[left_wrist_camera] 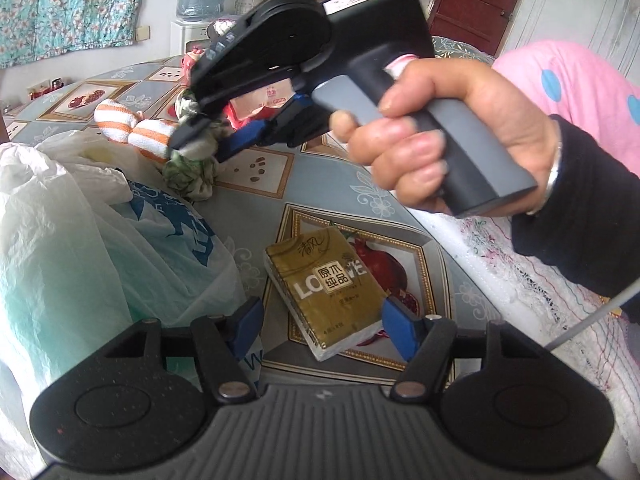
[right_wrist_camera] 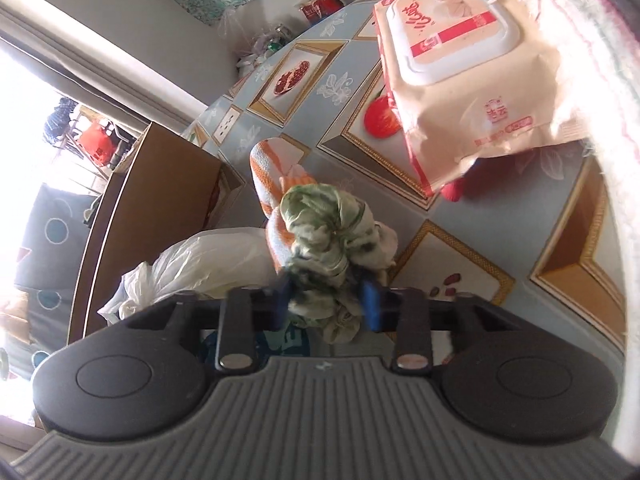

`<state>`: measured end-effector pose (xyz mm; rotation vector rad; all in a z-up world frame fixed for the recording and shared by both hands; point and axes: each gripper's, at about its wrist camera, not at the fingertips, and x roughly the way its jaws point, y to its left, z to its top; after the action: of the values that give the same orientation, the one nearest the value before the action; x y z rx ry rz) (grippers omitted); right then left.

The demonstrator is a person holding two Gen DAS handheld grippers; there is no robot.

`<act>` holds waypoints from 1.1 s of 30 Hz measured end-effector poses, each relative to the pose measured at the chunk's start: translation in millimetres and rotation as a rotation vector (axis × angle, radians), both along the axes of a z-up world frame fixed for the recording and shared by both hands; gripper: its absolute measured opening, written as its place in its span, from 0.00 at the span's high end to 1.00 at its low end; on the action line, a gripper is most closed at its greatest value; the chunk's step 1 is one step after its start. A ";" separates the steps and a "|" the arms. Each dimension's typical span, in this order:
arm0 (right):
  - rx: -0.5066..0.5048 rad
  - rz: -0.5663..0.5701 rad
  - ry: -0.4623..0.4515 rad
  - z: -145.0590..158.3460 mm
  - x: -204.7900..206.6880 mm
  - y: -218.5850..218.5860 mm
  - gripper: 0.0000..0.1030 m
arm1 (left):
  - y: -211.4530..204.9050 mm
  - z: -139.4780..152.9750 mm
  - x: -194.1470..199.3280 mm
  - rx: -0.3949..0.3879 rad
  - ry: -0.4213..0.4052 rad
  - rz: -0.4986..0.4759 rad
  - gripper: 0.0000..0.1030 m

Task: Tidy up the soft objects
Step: 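Grasp the green floral scrunchie with the right tool and lift it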

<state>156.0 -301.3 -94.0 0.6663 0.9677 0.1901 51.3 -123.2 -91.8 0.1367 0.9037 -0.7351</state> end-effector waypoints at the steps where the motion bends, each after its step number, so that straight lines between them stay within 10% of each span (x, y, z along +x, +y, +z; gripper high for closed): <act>1: -0.012 -0.004 -0.010 3.9 -4.8 -1.1 0.80 | 0.0 0.2 -0.4 0.000 -0.001 -0.001 0.35; 15: -0.127 -0.050 -0.068 80.5 -134.1 -38.1 0.88 | -1.9 2.2 -6.0 -0.002 -0.013 0.003 0.31; 26: -0.152 -0.014 0.119 16.7 -160.3 -16.4 0.83 | -18.6 -4.4 -11.5 0.028 -0.043 0.053 0.30; 33: -0.230 -0.008 0.056 44.5 -157.7 -15.0 0.66 | -23.4 -5.7 -4.7 0.012 -0.021 0.098 0.32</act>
<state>-1.6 -316.3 -49.5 0.4656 1.0230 0.0517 46.6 -146.6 -97.5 0.1101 0.8889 -0.6362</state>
